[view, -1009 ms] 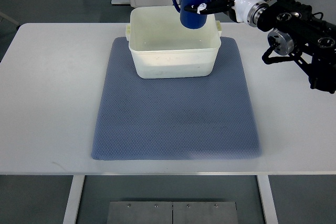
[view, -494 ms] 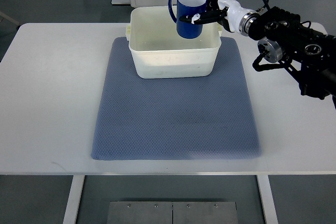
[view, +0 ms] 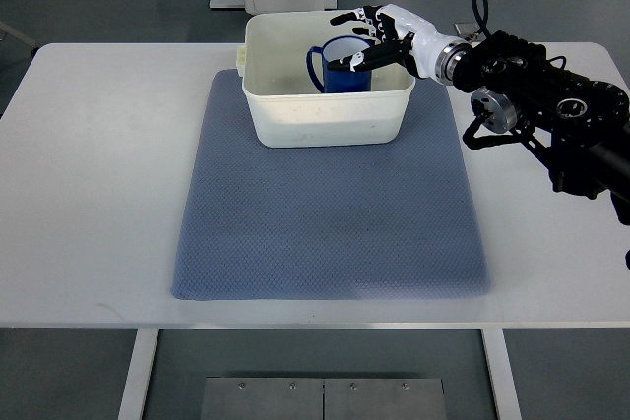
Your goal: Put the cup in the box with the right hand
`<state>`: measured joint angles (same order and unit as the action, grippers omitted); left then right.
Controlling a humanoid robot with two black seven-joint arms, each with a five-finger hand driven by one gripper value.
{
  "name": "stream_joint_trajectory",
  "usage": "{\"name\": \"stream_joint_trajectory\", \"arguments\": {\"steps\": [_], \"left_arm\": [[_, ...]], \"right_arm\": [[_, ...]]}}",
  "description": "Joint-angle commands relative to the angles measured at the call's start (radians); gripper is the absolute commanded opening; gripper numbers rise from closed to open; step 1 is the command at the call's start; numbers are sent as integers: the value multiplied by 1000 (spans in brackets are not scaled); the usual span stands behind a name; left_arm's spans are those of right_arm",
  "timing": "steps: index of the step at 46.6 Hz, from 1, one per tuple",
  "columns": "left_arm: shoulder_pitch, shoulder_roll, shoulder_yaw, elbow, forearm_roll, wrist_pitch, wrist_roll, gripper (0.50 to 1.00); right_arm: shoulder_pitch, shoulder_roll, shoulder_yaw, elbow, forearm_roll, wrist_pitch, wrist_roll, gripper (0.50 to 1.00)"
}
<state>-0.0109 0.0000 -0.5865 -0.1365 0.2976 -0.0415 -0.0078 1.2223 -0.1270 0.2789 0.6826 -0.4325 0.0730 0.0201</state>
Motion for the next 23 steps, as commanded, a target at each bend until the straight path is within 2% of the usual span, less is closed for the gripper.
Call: {"name": "stream_joint_trajectory", "arguments": {"steps": [1, 17, 23], "left_arm": [[0, 0, 1, 0, 0, 0, 0, 1000], [0, 0, 1, 0, 0, 0, 0, 1000], [0, 0, -1, 0, 0, 0, 0, 1000]], "right_arm": [[2, 0, 0, 2, 0, 1, 0, 1000], [19, -2, 9, 6, 1, 2, 4, 1000], [17, -39, 52, 15, 5, 2, 6, 1000]]}}
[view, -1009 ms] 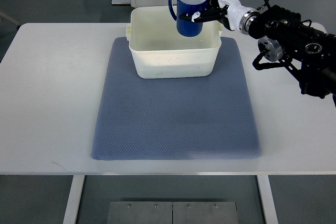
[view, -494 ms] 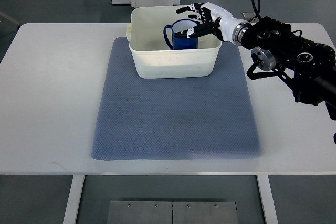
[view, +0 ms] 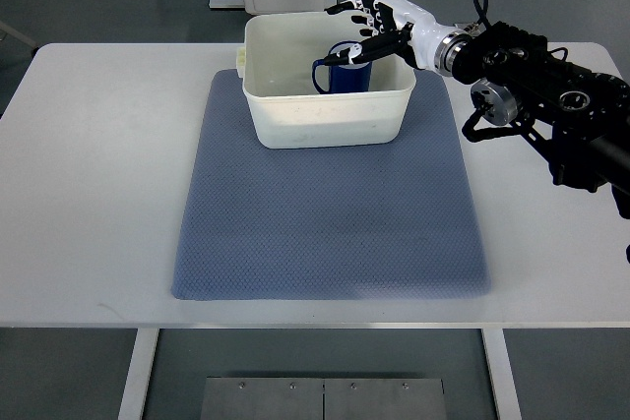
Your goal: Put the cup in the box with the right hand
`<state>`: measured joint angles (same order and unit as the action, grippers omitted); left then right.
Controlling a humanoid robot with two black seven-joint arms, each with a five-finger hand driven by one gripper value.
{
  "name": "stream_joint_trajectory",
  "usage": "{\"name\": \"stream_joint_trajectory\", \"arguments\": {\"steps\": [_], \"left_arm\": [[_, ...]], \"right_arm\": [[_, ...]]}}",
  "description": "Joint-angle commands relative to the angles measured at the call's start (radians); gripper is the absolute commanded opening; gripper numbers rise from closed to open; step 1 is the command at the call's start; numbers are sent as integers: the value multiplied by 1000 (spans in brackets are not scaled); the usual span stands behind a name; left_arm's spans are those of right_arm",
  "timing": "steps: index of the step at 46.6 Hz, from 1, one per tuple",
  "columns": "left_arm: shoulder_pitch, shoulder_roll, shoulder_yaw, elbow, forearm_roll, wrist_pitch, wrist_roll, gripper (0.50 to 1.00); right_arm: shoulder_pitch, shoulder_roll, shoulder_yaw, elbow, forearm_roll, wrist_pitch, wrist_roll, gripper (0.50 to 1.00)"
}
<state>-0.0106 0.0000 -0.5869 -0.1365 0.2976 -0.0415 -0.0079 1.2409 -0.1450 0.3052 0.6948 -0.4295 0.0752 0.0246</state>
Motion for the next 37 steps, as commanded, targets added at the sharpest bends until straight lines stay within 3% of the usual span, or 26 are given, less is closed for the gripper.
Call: {"name": "stream_joint_trajectory", "arguments": {"steps": [1, 21, 37], "left_arm": [[0, 0, -1, 0, 0, 0, 0, 1000], [0, 0, 1, 0, 0, 0, 0, 1000], [0, 0, -1, 0, 0, 0, 0, 1000]], "right_arm": [[-3, -28, 38, 3, 5, 0, 1, 1000], [-41, -226, 147, 8, 313, 0, 3, 1000], [-164, -246, 236, 3, 325, 1, 1, 1000]]}}
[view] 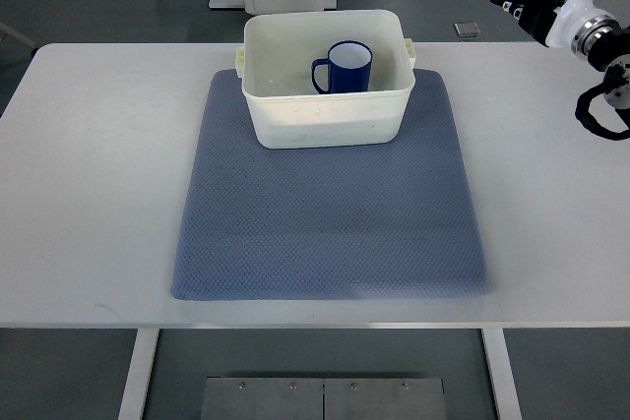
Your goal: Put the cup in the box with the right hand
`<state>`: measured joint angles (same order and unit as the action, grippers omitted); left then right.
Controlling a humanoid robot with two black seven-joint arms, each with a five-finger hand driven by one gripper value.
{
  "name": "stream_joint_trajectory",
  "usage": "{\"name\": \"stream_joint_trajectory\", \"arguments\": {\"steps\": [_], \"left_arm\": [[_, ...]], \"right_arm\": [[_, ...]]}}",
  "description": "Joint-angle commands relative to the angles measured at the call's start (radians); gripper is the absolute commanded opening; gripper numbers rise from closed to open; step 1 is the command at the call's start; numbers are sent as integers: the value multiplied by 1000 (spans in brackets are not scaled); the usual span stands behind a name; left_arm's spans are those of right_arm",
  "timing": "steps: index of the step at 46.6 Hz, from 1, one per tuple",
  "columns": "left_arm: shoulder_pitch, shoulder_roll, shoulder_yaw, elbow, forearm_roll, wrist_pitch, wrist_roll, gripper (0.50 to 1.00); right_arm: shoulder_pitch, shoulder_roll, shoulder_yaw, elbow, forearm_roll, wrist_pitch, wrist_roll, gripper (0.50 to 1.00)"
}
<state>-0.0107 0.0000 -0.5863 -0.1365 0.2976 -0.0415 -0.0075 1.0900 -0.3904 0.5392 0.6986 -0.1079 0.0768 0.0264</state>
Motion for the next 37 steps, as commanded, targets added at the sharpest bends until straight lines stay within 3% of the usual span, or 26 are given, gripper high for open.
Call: {"name": "stream_joint_trajectory", "arguments": {"steps": [1, 16, 37], "left_arm": [[0, 0, -1, 0, 0, 0, 0, 1000], [0, 0, -1, 0, 0, 0, 0, 1000], [0, 0, 0, 0, 0, 0, 0, 1000]], "right_arm": [[-16, -1, 4, -2, 5, 0, 0, 1000], [-84, 10, 47, 1, 160, 0, 0, 1000], [-174, 64, 82, 4, 166, -2, 0, 1000]]}}
